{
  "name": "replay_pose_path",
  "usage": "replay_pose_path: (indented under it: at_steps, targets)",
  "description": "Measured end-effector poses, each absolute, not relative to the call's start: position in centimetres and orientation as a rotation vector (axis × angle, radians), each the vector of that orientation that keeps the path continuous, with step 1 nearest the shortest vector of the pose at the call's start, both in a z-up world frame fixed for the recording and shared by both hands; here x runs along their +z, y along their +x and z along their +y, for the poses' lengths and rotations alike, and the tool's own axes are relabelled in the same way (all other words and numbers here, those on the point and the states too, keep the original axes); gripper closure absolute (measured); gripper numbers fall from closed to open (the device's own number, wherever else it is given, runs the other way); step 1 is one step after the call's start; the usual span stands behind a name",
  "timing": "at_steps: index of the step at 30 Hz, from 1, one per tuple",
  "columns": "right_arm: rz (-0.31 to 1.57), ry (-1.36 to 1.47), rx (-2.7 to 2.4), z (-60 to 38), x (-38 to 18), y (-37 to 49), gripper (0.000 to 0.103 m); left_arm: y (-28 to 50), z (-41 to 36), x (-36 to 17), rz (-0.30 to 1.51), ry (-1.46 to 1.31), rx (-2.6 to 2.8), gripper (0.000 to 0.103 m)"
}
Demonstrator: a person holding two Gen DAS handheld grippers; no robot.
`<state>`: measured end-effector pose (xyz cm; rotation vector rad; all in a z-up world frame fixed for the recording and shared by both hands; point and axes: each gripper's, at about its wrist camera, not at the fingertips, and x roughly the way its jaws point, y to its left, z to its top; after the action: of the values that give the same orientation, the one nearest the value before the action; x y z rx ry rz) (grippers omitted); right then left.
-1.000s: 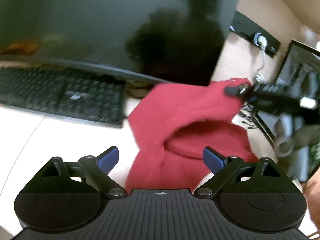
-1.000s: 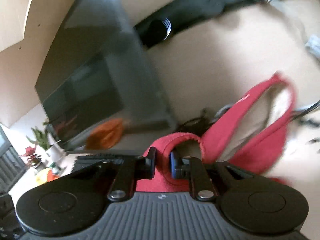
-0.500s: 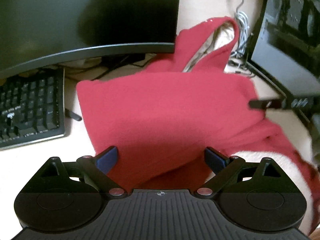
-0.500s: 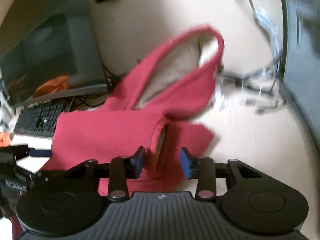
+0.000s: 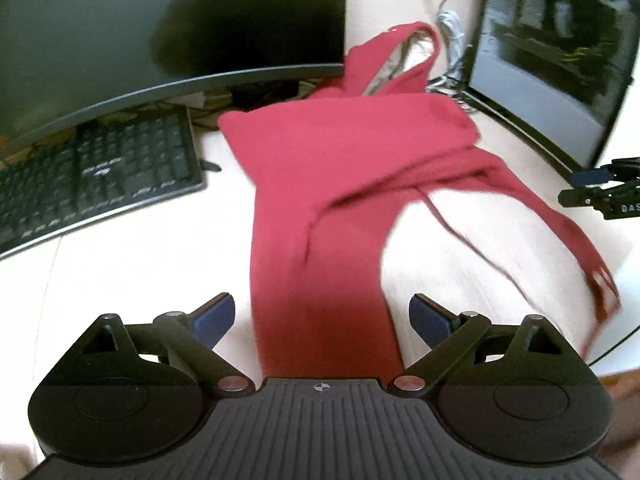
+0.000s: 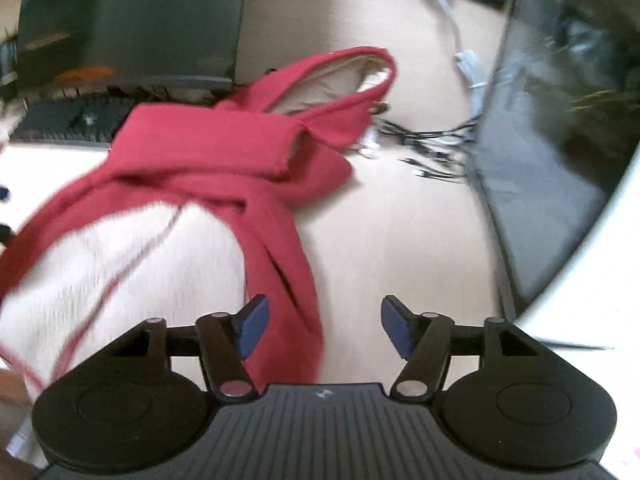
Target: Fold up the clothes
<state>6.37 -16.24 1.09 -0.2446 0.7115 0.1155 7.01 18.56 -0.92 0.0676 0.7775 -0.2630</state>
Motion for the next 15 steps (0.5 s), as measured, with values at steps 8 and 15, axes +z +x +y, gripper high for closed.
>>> replay_pose_path:
  at_steps: [8,15]
  targets:
    - [0.738,-0.427,-0.034,-10.9,-3.7,-4.3,0.021,-1.1,18.6,-3.6,0.742,0.214,-0.408,0.005]
    - [0.673,-0.503,-0.165,-10.3,-6.9,-2.7,0.021,-4.4,17.6,-5.6,0.678,0.382,-0.363,0.005]
